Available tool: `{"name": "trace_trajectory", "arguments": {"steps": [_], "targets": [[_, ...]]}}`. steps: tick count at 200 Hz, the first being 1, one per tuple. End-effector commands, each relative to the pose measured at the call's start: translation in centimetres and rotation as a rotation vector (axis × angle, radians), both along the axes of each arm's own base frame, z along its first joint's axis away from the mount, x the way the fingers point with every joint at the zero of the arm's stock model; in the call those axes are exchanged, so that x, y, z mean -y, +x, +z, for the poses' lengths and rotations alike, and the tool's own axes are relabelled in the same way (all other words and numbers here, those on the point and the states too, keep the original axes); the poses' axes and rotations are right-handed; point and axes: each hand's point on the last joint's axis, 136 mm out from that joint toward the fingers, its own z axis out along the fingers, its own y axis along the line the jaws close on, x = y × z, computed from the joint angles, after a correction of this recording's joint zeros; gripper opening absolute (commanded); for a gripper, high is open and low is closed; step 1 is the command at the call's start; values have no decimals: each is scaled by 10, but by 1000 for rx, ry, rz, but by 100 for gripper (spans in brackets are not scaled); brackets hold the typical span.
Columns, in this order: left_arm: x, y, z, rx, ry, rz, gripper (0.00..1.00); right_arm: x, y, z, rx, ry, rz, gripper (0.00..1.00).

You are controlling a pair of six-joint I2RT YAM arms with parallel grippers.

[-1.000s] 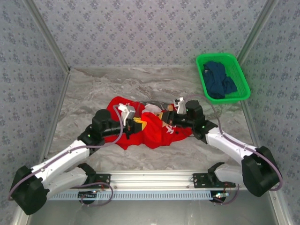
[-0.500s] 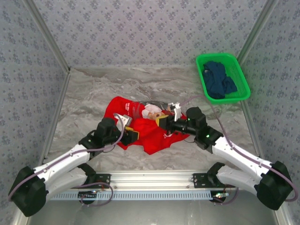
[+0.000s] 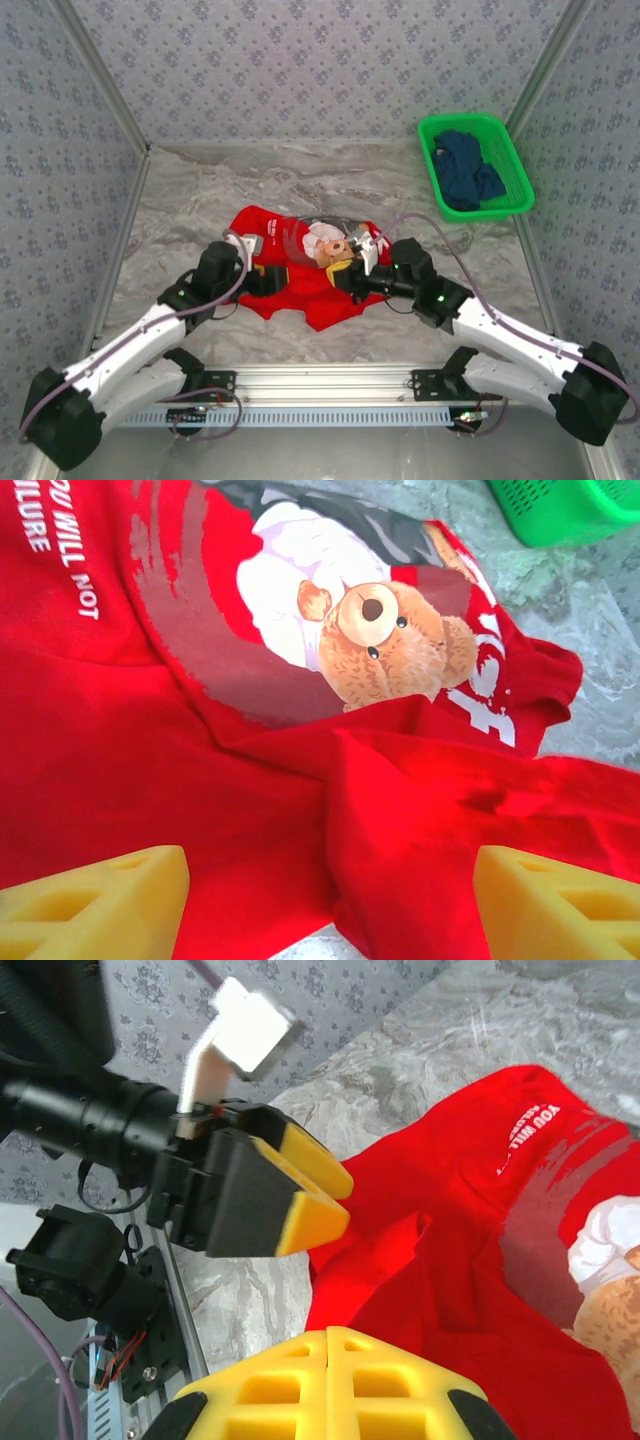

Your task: Fold the inside-out t-shirt

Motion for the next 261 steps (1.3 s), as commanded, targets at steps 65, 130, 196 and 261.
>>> {"name": "trace_trajectory", "arguments": {"steps": [65, 130, 196, 261], "targets": [[39, -4, -10, -147, 1, -158, 73, 15, -4, -17, 6, -53, -44, 0], [50, -5, -21, -182, -4, -212, 53, 19, 1, -14, 16, -62, -76, 0], [59, -13, -26, -228, -77, -250, 39, 22, 5, -13, 22, -80, -108, 0], [53, -15, -36, -252, -39, -245, 49, 27, 6, -11, 25, -89, -127, 0]]}}
